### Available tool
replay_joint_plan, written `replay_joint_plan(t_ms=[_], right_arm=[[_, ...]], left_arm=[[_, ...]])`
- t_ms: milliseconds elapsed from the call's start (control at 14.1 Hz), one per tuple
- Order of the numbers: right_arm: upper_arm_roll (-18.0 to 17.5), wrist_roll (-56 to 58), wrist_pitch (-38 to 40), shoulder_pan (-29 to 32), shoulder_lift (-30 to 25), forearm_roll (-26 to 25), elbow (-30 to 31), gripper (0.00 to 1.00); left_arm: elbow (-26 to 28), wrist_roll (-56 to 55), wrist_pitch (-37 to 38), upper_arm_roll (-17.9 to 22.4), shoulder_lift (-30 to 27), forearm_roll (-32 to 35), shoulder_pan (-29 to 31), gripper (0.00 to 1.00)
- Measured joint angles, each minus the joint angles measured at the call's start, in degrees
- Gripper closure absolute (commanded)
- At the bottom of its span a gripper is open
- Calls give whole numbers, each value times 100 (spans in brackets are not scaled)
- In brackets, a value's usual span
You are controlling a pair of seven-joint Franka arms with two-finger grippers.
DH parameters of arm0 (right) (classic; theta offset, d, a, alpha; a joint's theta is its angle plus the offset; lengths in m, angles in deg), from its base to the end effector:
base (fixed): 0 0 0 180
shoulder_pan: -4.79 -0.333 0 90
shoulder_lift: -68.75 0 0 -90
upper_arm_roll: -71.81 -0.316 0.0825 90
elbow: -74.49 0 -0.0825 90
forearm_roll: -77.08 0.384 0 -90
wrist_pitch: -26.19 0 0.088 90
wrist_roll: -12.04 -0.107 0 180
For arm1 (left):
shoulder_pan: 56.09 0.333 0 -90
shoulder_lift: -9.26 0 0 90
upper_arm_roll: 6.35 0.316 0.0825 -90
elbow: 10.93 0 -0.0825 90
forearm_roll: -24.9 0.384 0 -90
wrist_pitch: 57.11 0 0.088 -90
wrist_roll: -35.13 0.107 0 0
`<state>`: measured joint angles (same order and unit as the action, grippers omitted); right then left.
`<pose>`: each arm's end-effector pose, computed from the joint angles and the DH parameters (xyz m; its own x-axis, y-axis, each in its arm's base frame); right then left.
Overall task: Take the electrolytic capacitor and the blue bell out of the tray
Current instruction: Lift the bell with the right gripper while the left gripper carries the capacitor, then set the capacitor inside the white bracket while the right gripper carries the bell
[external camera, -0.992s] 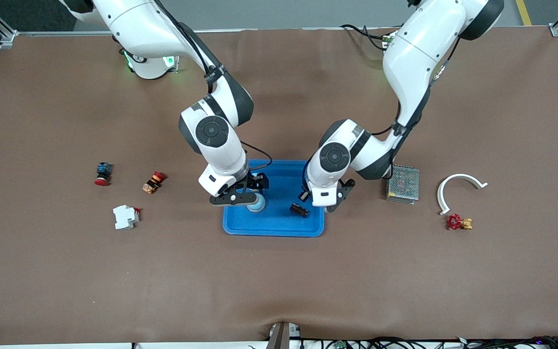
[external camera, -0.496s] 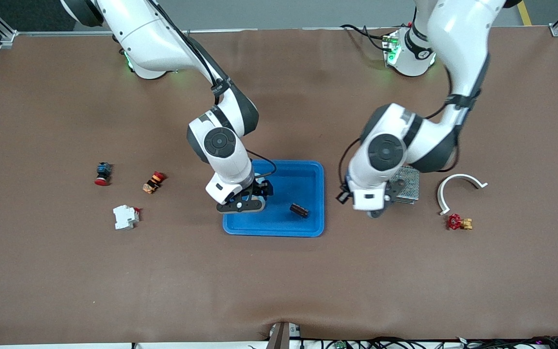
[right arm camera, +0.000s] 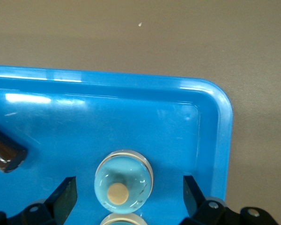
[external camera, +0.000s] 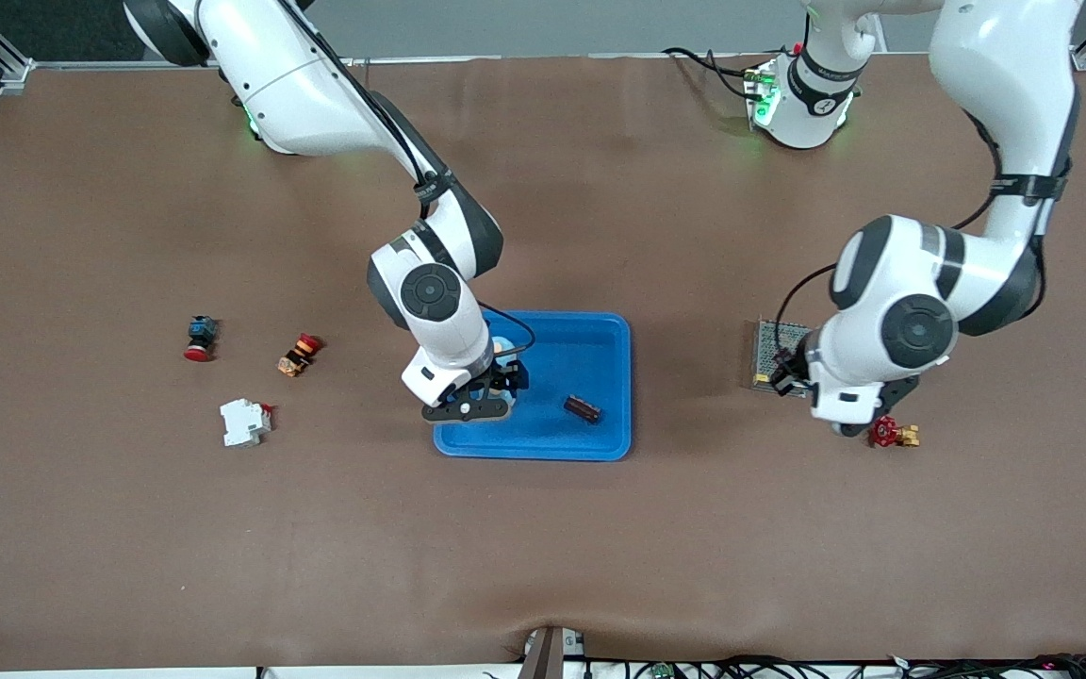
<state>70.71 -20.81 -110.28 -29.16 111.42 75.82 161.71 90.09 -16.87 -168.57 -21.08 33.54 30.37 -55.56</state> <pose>0.5926 0.4126 0.2303 0.9941 0.0445 0.0985 0.0504 -0.9970 -0.0590 0.6116 -0.1359 0.3150 0.7935 0.5877 -0.1582 0.5667 -0.8082 -0.1602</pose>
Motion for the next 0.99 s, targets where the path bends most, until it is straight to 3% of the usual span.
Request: replay_joint_plan(t_ms=[283,638,992], right_arm=[[-9,45,-131,-22,155,-14,-10,0],[-24,56,-231,-41,329,-15,-36,0],[-54,66,-385,-77,448,-15,-43,0]], left_arm=[[532,639,11,8,-181,277,662,100],[682,1646,-418,17,-49,786,1658,100],[722,1918,-1239,15,425,1052,1934,100]])
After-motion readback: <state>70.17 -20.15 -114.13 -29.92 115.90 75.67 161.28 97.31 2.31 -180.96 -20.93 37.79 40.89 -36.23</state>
